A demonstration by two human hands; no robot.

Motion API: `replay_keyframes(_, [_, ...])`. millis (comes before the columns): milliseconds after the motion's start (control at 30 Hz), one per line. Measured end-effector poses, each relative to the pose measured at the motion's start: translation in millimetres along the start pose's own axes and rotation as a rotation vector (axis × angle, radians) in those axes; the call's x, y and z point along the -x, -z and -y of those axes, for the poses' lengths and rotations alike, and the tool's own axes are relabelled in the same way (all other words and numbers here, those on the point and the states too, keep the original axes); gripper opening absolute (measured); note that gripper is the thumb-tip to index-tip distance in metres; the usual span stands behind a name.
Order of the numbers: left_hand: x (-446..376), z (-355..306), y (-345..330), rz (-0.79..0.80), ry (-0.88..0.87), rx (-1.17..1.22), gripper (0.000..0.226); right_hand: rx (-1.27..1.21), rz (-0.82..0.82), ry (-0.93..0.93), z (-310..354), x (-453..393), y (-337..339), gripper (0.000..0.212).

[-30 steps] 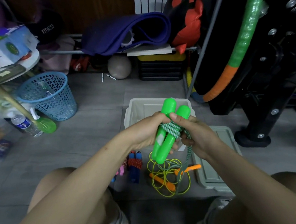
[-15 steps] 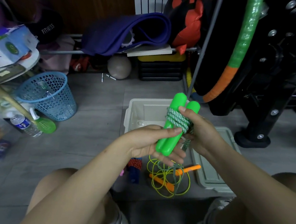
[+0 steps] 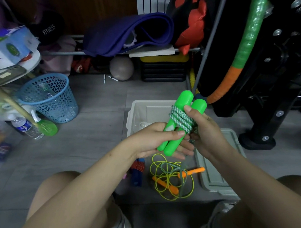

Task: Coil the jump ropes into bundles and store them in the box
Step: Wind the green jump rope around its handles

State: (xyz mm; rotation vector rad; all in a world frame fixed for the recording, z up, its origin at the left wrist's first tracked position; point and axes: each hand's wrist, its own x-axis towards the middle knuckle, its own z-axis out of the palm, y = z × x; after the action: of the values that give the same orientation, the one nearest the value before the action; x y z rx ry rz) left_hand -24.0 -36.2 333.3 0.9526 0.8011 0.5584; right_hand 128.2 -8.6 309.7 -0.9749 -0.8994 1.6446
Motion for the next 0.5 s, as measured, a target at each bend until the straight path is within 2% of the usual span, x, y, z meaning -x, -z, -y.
replay_keyframes(67, [-1.7, 2.6, -2.6, -0.036, -0.039, -0.019, 0.02, 0.046, -0.01, 0.013, 1.0, -0.8, 0.8, 0.029])
replay_keyframes(200, [-7.0, 6.4, -0.8, -0.133, -0.095, -0.051, 0.02, 0.205, -0.099, 0.019, 7.9, -3.8, 2.1, 0.046])
replay_keyframes(333, [-5.8, 3.2, 4.6, -0.154, -0.12, -0.052, 0.009, 0.268, -0.076, -0.031, 14.5, -2.4, 4.2, 0.044])
replay_keyframes(500, [-4.6, -1.8, 12.2, -0.149, -0.159, -0.048, 0.013, 0.3, -0.001, -0.005, 20.4, 3.5, 1.0, 0.03])
